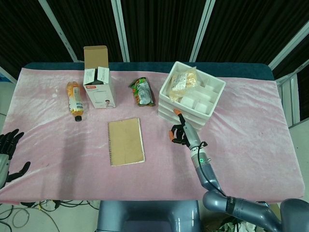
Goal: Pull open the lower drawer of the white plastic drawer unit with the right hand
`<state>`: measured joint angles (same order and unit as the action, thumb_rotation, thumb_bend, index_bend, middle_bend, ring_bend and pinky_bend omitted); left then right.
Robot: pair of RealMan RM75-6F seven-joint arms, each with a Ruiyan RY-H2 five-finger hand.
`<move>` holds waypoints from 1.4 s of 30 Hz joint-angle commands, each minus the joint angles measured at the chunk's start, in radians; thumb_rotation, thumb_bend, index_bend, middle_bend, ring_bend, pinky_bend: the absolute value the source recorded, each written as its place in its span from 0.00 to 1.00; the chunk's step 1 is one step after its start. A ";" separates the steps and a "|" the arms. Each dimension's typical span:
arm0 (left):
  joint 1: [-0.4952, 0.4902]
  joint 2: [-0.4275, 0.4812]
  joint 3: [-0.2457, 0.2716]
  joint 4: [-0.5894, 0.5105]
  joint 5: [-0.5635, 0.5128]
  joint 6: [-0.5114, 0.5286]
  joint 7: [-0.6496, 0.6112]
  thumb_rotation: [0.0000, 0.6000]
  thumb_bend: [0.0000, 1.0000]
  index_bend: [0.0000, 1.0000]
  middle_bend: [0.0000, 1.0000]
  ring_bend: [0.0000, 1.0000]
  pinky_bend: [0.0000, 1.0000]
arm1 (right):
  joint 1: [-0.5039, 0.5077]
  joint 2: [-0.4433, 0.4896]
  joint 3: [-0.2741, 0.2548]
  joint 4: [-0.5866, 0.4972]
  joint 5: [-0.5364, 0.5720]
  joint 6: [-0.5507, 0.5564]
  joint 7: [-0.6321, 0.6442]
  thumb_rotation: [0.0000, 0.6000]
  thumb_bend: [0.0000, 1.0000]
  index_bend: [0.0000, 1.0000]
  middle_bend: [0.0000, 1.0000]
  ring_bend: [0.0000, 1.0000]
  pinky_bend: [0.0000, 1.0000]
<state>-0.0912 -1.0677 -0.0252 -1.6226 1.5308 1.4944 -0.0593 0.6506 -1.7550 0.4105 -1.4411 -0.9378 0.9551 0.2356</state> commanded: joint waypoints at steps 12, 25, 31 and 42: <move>0.001 0.001 0.000 -0.002 -0.005 -0.004 0.003 1.00 0.31 0.06 0.01 0.00 0.01 | 0.009 0.001 0.005 0.009 -0.020 -0.028 0.031 1.00 0.47 0.04 0.68 0.76 0.71; 0.001 0.003 -0.001 -0.011 -0.017 -0.013 0.016 1.00 0.31 0.06 0.01 0.00 0.01 | 0.007 0.013 -0.005 -0.018 -0.039 -0.028 0.034 1.00 0.47 0.04 0.68 0.76 0.71; 0.001 0.003 -0.003 -0.013 -0.023 -0.016 0.023 1.00 0.31 0.06 0.01 0.00 0.01 | 0.002 0.013 -0.019 -0.030 -0.049 -0.020 0.028 1.00 0.48 0.04 0.68 0.76 0.71; 0.002 0.006 -0.005 -0.018 -0.031 -0.020 0.028 1.00 0.31 0.06 0.01 0.00 0.01 | -0.010 0.003 -0.049 -0.053 -0.082 0.001 0.023 1.00 0.48 0.04 0.68 0.76 0.71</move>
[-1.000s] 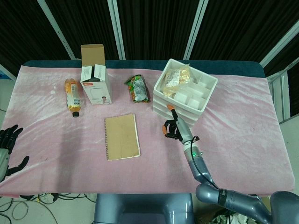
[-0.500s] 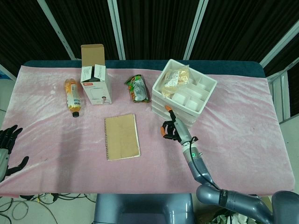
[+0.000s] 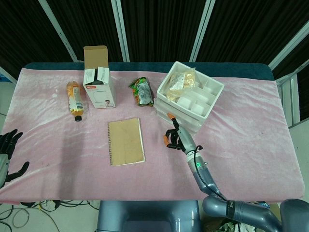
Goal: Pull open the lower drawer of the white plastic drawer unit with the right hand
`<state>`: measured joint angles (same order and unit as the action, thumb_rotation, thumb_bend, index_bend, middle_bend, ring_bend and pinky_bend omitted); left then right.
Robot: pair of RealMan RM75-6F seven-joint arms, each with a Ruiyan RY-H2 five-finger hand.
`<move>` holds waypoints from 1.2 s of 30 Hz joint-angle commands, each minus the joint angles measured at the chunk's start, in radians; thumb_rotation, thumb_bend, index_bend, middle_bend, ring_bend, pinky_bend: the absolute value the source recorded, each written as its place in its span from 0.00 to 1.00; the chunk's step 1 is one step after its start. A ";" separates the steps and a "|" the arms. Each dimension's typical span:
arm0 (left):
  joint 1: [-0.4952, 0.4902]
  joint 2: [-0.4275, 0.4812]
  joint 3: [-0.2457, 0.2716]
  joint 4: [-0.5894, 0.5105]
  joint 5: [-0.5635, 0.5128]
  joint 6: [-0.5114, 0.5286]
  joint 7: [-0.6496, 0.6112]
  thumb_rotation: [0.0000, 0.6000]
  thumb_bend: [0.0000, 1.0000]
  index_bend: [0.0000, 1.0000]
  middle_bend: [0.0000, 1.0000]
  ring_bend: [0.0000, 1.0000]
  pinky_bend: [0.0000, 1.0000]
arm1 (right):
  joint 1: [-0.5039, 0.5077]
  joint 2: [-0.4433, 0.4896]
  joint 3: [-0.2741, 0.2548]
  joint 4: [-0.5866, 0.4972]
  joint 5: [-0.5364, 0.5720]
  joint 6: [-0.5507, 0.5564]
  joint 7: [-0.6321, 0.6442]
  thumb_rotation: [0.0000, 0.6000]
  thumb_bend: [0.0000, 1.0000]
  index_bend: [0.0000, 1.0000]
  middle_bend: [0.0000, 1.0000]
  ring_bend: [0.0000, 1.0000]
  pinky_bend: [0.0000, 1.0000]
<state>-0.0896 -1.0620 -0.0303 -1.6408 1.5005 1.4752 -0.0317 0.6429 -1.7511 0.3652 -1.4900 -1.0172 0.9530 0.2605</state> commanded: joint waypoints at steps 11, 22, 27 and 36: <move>-0.001 0.001 0.000 -0.003 -0.008 -0.009 0.008 1.00 0.31 0.06 0.01 0.00 0.01 | -0.020 0.003 -0.031 -0.049 -0.037 0.018 -0.001 1.00 0.48 0.04 0.68 0.76 0.71; -0.002 0.002 -0.004 -0.008 -0.019 -0.014 0.014 1.00 0.31 0.06 0.01 0.00 0.01 | -0.036 0.003 -0.056 -0.095 -0.065 0.040 -0.013 1.00 0.48 0.04 0.68 0.75 0.71; -0.002 0.002 -0.004 -0.009 -0.023 -0.018 0.014 1.00 0.31 0.06 0.01 0.00 0.01 | -0.039 0.001 -0.064 -0.108 -0.070 0.042 -0.022 1.00 0.48 0.04 0.68 0.75 0.71; -0.003 0.004 -0.006 -0.011 -0.026 -0.019 0.013 1.00 0.31 0.06 0.01 0.00 0.01 | -0.043 -0.004 -0.078 -0.124 -0.080 0.044 -0.030 1.00 0.48 0.04 0.68 0.75 0.71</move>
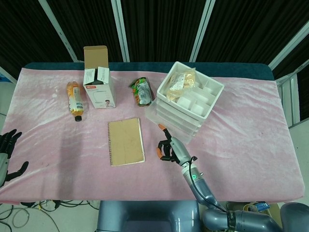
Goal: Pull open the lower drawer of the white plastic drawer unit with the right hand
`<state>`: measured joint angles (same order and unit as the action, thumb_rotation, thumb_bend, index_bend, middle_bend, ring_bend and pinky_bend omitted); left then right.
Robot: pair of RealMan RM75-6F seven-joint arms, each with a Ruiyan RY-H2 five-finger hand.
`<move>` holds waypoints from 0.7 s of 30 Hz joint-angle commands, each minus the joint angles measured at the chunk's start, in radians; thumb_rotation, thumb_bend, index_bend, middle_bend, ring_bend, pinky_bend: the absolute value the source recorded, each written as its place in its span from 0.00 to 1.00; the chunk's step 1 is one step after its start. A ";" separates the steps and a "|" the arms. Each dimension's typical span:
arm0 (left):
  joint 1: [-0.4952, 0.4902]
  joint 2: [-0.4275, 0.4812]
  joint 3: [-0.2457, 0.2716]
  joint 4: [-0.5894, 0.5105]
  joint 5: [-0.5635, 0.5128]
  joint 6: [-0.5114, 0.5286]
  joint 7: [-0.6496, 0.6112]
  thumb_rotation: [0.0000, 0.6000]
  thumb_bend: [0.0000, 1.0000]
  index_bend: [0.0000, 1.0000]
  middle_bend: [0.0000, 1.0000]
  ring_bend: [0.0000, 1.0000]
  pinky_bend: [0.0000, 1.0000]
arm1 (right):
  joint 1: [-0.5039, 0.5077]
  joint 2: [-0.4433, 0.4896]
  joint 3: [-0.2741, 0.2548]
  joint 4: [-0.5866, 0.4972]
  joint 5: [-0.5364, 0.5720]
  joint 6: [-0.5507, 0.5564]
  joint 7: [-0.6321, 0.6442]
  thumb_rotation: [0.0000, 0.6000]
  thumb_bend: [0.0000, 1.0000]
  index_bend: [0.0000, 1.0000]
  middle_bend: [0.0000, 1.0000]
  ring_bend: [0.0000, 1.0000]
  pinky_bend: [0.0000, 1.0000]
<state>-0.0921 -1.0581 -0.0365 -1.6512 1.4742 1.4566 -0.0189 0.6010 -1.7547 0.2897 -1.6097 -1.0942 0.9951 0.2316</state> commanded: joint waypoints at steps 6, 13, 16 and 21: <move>0.000 0.001 0.000 -0.002 -0.002 -0.002 0.002 1.00 0.31 0.06 0.01 0.00 0.01 | -0.008 0.001 -0.013 -0.023 -0.015 0.007 -0.006 1.00 0.48 0.04 0.68 0.75 0.71; 0.000 0.002 -0.001 -0.006 -0.007 -0.005 0.002 1.00 0.31 0.06 0.01 0.00 0.01 | -0.020 -0.002 -0.028 -0.047 -0.035 0.026 -0.015 1.00 0.48 0.04 0.68 0.75 0.71; 0.000 0.002 -0.001 -0.007 -0.006 -0.006 0.002 1.00 0.31 0.06 0.01 0.00 0.01 | -0.024 -0.005 -0.035 -0.057 -0.035 0.032 -0.027 1.00 0.48 0.04 0.68 0.75 0.71; 0.000 0.003 -0.001 -0.008 -0.007 -0.005 0.001 1.00 0.31 0.06 0.01 0.00 0.01 | -0.030 -0.007 -0.045 -0.075 -0.032 0.039 -0.045 1.00 0.48 0.04 0.68 0.75 0.71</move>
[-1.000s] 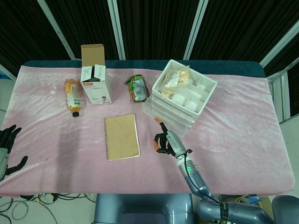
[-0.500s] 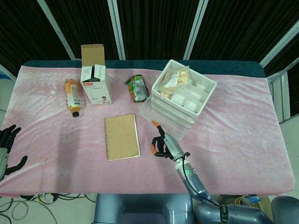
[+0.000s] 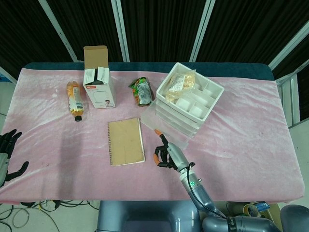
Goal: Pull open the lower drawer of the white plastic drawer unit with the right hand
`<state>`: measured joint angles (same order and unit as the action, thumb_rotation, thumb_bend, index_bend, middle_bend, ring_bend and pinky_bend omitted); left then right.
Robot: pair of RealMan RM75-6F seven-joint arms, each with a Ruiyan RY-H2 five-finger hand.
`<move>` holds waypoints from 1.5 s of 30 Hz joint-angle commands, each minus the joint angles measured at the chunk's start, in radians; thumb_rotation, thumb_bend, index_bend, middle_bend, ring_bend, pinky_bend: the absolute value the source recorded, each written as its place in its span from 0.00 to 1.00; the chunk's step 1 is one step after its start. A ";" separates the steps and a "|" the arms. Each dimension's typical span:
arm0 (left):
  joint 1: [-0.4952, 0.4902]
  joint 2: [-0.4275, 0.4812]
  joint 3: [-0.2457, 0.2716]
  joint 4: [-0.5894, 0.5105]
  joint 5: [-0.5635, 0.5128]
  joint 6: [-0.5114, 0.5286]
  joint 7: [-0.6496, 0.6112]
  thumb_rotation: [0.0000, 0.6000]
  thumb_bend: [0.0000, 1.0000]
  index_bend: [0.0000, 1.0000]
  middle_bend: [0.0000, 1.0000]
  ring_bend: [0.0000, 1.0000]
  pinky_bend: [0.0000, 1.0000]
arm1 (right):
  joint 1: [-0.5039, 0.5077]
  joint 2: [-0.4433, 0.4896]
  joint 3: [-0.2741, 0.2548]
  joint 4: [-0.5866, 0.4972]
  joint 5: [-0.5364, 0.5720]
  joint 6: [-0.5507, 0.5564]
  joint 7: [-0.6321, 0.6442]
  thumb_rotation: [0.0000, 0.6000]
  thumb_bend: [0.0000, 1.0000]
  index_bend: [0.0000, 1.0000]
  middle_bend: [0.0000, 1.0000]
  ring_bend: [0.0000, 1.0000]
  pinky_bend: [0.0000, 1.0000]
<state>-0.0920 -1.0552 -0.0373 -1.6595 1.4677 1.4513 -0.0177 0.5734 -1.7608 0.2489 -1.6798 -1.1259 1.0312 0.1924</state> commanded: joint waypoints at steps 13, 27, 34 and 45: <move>-0.001 0.002 0.000 -0.002 -0.004 -0.005 0.005 1.00 0.31 0.06 0.01 0.00 0.01 | -0.021 -0.004 -0.022 -0.005 0.029 -0.003 -0.020 1.00 0.48 0.05 0.68 0.75 0.71; -0.001 0.001 0.000 -0.008 -0.010 -0.007 0.016 1.00 0.31 0.06 0.01 0.00 0.01 | -0.050 0.019 -0.081 -0.029 0.027 -0.032 -0.028 1.00 0.48 0.05 0.68 0.75 0.71; 0.000 0.001 -0.001 -0.010 -0.012 -0.007 0.023 1.00 0.31 0.06 0.01 0.00 0.01 | -0.082 0.081 -0.139 -0.054 -0.034 -0.057 0.024 1.00 0.48 0.05 0.68 0.75 0.71; 0.001 0.003 0.003 -0.013 -0.008 -0.008 0.025 1.00 0.31 0.06 0.01 0.00 0.01 | -0.139 0.225 -0.227 -0.054 -0.179 -0.079 0.196 1.00 0.48 0.05 0.67 0.73 0.71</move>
<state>-0.0911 -1.0525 -0.0346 -1.6724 1.4593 1.4433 0.0077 0.4531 -1.5703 0.0380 -1.7389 -1.2701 0.9466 0.3495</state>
